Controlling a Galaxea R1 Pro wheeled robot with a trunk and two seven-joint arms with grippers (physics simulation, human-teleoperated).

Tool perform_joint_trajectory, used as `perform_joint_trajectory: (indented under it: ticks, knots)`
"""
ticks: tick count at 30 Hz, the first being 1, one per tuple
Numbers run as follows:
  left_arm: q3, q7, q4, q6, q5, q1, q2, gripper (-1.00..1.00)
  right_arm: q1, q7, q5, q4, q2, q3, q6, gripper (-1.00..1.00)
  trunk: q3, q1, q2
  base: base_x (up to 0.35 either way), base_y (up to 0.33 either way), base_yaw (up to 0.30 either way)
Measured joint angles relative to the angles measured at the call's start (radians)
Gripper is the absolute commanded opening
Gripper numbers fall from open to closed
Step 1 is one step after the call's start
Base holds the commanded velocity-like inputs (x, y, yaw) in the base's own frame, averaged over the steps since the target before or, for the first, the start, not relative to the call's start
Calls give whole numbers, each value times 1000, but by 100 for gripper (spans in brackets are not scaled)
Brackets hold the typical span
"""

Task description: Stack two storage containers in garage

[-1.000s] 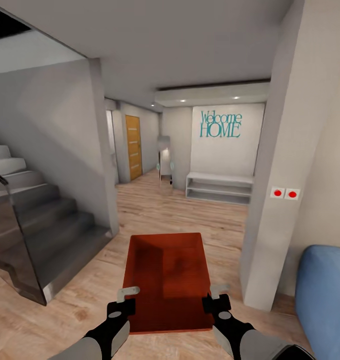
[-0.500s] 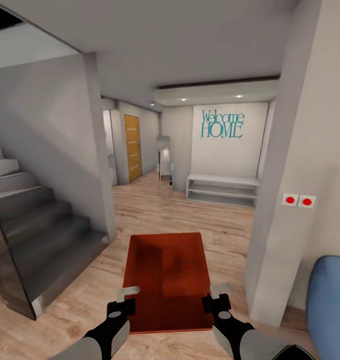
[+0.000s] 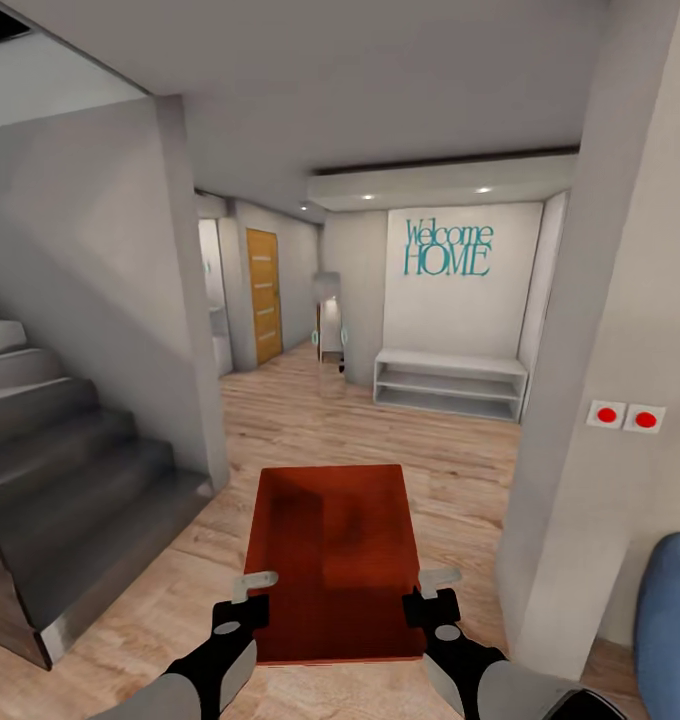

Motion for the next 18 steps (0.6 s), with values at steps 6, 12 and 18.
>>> perform_joint_trajectory:
  ticks: [6,12,18]
  knots:
    - [-21,-6,0,-2,22,0,5,-100,0,-5,-54,1,2,54,-2,-100,0,0,1,0,0,0]
    - [-24,-13,0,-2,22,0,12,-100,0,-23,-123,1,10,127,-3,-100,0,0,1,0,0,0]
    - [-21,-14,-1,-3,17,0,12,-100,0,-25,-190,3,10,194,-6,-100,0,0,1,0,0,0]
